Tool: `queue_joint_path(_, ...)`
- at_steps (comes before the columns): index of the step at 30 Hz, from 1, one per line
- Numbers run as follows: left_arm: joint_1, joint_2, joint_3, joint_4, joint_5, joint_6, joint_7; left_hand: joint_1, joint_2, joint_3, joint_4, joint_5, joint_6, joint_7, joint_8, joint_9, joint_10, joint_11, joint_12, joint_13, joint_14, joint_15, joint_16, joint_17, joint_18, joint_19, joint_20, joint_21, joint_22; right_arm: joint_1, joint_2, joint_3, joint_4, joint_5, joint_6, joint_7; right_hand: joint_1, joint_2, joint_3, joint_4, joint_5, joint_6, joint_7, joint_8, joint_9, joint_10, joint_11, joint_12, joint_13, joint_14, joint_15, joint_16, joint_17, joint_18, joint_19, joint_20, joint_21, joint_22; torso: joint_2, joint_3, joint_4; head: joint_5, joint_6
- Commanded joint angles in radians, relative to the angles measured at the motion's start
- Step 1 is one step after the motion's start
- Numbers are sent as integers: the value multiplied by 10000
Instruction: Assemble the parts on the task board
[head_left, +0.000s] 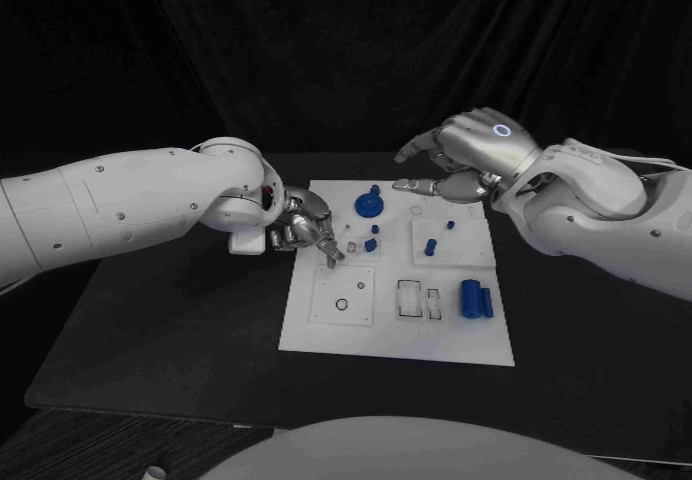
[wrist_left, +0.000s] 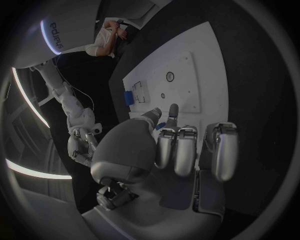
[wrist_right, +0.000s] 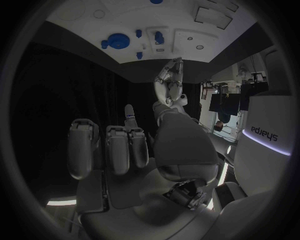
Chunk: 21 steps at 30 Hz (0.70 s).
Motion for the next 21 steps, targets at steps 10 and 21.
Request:
queue_joint_path(10, 257, 748, 16, -307, -4907, -1619, 1919, -168, -401, -619, 377, -487, 332, -96, 160, 67, 1054, -22, 26, 2635, 1020, 17, 26, 2635, 119, 379, 39, 157, 2061, 205, -1327, -4, 402, 2313, -212, -153, -948, 532, 60, 43, 708, 458, 44, 826, 518, 1077, 96, 24, 2634, 1042, 63, 250, 2635, -271, 953, 80, 1107, 2573, -106, 130, -70, -239, 1)
queue_joint_path(21, 259, 1484, 15, -800, -6133, -1973, 1974, 3, -590, -846, 393, -326, 208, -112, 262, 249, 1054, -47, 26, 2635, 1020, -19, 26, 2635, 107, 421, -3, 186, 2101, -151, -1745, -7, 333, 3153, 253, -258, -1396, 794, 165, 15, 1177, 383, -7, 1430, 977, 1077, 69, 24, 2634, 1042, 31, 250, 2635, -317, 1044, 45, 1277, 2633, -123, 203, -114, -175, 1)
